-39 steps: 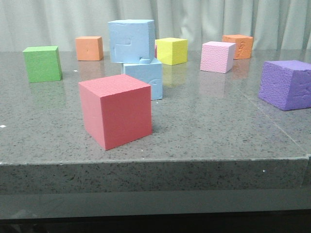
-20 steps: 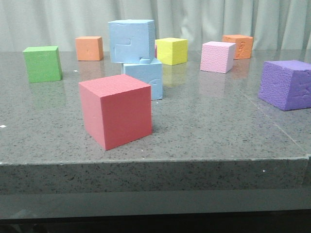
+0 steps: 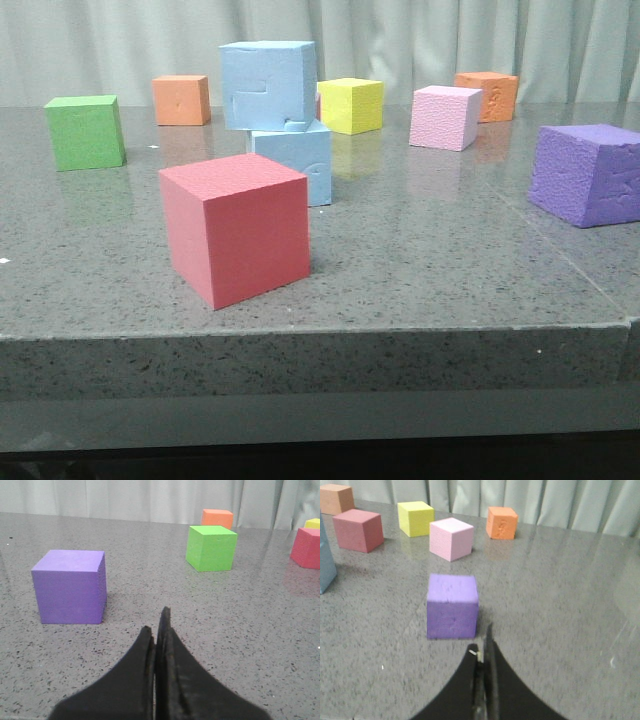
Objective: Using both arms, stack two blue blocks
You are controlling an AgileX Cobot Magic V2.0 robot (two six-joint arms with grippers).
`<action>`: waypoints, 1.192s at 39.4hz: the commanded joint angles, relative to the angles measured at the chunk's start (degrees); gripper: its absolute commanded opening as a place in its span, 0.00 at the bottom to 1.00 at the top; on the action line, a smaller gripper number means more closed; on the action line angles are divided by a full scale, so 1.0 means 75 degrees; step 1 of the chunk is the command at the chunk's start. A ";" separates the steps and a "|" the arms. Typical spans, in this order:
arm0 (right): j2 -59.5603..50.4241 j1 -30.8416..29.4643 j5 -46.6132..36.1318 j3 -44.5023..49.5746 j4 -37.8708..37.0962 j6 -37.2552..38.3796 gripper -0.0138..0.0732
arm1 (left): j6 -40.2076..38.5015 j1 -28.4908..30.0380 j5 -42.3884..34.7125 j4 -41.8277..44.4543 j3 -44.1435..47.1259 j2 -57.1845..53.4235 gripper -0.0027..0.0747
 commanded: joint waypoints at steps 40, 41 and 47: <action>-0.1538 -0.0210 -0.0692 0.1789 0.0637 -0.0111 0.08 | -0.0011 0.0007 -0.0688 -0.0059 0.0013 -0.0133 0.01; -0.1538 -0.0210 -0.0692 0.1789 0.0637 -0.0111 0.08 | -0.0011 0.0007 -0.0688 -0.0059 0.0013 -0.0133 0.01; -0.1538 -0.0210 -0.0692 0.1789 0.0637 -0.0111 0.08 | -0.0011 0.0007 -0.0688 -0.0059 0.0013 -0.0133 0.01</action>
